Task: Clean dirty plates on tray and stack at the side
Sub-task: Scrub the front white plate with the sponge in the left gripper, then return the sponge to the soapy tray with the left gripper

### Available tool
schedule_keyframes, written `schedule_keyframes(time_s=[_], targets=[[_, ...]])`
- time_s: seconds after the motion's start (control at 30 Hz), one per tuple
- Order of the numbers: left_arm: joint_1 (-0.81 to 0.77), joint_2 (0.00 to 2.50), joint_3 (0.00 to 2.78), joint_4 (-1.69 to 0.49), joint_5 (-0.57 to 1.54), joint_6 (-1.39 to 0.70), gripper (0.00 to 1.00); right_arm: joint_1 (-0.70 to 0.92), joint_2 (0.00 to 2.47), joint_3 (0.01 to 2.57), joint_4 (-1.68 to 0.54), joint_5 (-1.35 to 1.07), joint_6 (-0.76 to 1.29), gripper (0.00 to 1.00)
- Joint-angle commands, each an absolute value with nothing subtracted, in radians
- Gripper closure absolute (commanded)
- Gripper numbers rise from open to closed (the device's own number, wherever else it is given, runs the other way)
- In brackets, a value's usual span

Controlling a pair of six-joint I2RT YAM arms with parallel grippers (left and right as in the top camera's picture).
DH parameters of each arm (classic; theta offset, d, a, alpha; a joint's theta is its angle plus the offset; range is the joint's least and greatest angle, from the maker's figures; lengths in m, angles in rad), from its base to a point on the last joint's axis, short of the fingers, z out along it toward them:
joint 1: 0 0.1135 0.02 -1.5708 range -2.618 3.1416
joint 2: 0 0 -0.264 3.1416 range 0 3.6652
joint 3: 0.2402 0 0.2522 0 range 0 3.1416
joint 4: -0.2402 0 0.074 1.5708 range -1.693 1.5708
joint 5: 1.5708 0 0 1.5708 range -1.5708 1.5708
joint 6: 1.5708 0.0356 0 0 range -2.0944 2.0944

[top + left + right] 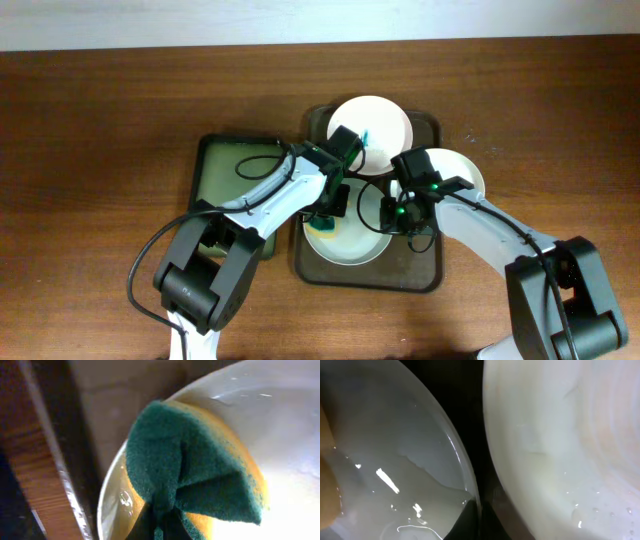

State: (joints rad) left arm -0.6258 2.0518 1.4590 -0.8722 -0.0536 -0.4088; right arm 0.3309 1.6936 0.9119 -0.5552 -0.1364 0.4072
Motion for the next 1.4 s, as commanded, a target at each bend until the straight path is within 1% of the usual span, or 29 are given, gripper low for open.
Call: schedule_keyframes(time_s=[0.0, 0.03, 0.1, 0.2, 0.3, 0.37, 0.43, 0.5, 0.57, 0.73, 0.8, 0.9, 0.97, 1.03, 1.13, 1.17, 1.23, 1.27, 1.3, 1.33, 1.37], targets=[[-0.597, 2.082, 1.467, -0.839, -0.077, -0.388, 1.00, 0.334, 1.703, 0.916, -0.570, -0.093, 0.398, 0.96], [-0.608, 2.114, 1.467, -0.730, 0.361, -0.387, 1.00, 0.334, 1.703, 0.916, -0.570, -0.093, 0.398, 0.96], [-0.644, 2.170, 1.467, -0.691, 0.566, -0.388, 1.00, 0.334, 1.703, 0.916, -0.571, -0.093, 0.398, 0.96], [-0.689, 2.189, 1.472, -0.683, 0.589, -0.361, 1.00, 0.334, 1.703, 0.916, -0.571, -0.093, 0.398, 0.96], [-0.694, 2.188, 1.494, -0.699, 0.631, -0.339, 1.00, 0.334, 1.703, 0.916, -0.571, -0.093, 0.398, 0.96], [-0.693, 2.188, 1.495, -0.751, 0.684, -0.284, 1.00, 0.334, 1.703, 0.916, -0.571, -0.093, 0.398, 0.96], [-0.691, 2.188, 1.495, -0.789, 0.629, -0.274, 1.00, 0.334, 1.703, 0.916, -0.571, -0.093, 0.398, 0.96], [-0.671, 2.188, 1.496, -0.817, 0.464, -0.281, 1.00, 0.334, 1.703, 0.916, -0.571, -0.093, 0.398, 0.96], [-0.630, 2.188, 1.527, -0.880, 0.238, -0.360, 1.00, 0.334, 1.703, 0.916, -0.571, -0.093, 0.398, 0.96], [-0.585, 2.188, 1.613, -1.013, -0.175, -0.381, 1.00, 0.334, 1.703, 0.916, -0.571, -0.093, 0.398, 0.96], [-0.585, 2.184, 1.623, -1.033, -0.181, -0.381, 1.00, 0.334, 1.703, 0.916, -0.573, -0.093, 0.398, 0.96], [-0.578, 2.140, 1.735, -1.160, -0.176, -0.381, 1.00, 0.334, 1.703, 0.916, -0.587, -0.093, 0.397, 0.96], [-0.546, 2.068, 1.795, -1.238, -0.178, -0.370, 1.00, 0.334, 1.703, 0.916, -0.592, -0.093, 0.397, 0.96], [-0.479, 1.987, 1.799, -1.273, -0.184, -0.343, 1.00, 0.334, 1.703, 0.916, -0.598, -0.093, 0.397, 0.96], [-0.317, 1.939, 1.798, -1.328, -0.180, -0.343, 1.00, 0.334, 1.703, 0.916, -0.598, -0.093, 0.397, 0.96], [-0.269, 1.941, 1.784, -1.327, -0.163, -0.343, 1.00, 0.334, 1.703, 0.916, -0.598, -0.093, 0.397, 0.96], [-0.189, 1.942, 1.692, -1.254, -0.056, -0.335, 1.00, 0.334, 1.702, 0.918, -0.594, -0.100, 0.363, 0.96], [-0.164, 1.942, 1.610, -1.180, -0.025, -0.290, 0.91, 0.334, 1.686, 0.946, -0.635, -0.103, 0.348, 0.96], [-0.152, 1.942, 1.553, -1.137, -0.025, -0.281, 0.79, 0.334, 1.668, 0.964, -0.662, -0.098, 0.348, 0.96], [-0.145, 1.942, 1.517, -1.113, -0.025, -0.281, 0.72, 0.334, 1.642, 0.984, -0.691, -0.080, 0.348, 0.96], [-0.135, 1.942, 1.475, -1.079, -0.013, -0.266, 0.49, 0.334, 1.585, 1.015, -0.736, -0.023, 0.348, 0.96]])
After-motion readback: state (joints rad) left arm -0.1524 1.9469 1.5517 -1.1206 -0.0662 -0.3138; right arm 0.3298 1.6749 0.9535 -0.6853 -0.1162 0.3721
